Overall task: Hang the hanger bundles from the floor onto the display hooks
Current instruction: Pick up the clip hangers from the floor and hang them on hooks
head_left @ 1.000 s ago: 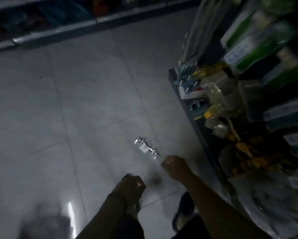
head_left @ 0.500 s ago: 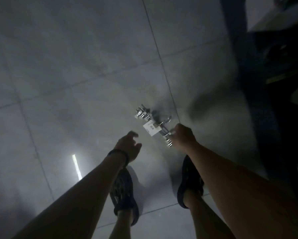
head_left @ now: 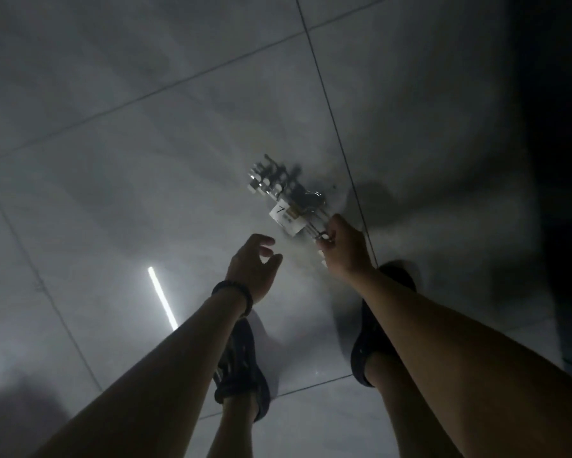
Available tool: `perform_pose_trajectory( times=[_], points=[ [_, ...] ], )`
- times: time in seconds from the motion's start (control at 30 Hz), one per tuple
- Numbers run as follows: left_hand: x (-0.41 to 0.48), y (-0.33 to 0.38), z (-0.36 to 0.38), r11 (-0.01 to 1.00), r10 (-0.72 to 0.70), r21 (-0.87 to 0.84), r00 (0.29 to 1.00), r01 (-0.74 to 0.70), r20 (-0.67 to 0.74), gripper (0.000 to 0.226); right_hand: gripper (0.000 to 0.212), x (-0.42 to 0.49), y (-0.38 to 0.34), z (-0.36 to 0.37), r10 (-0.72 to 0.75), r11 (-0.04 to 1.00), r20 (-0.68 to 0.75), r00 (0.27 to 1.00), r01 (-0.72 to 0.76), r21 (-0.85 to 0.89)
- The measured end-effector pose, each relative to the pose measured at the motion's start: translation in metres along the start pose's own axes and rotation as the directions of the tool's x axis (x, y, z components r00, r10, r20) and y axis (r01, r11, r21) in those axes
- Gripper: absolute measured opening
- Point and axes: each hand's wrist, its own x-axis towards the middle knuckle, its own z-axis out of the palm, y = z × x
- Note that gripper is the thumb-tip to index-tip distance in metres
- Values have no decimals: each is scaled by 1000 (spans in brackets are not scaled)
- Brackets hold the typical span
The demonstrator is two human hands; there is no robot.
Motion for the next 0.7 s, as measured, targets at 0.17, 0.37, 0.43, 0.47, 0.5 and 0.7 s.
perform_pose_trajectory(
  times=[0.17,0.37,0.43,0.47,0.5,0.7],
  points=[
    [-50,45,-42,996,-92,-3,995,93,32,48,26,-64,-31,-82,-63,990,-75,995,71,121],
    [-190,159,-82,769,-137,-588,963,251,232,60,30,-203,-95,-227,-221,909,-169,961,266,322],
    [-246,198,-92,705,-49,-679,970,203,239,54,33,-258,-125,-273,-237,875,-214,948,304,377],
    [-275,219,-98,684,11,-710,972,165,236,53,34,-284,-139,-294,-229,860,-232,945,308,407],
    [-305,238,-104,676,65,-726,972,124,227,52,36,-311,-151,-313,-221,840,-242,945,311,445],
    [-465,329,-137,780,305,-615,928,-116,212,20,34,-460,-196,-416,-157,730,-353,922,349,588]
  ],
)
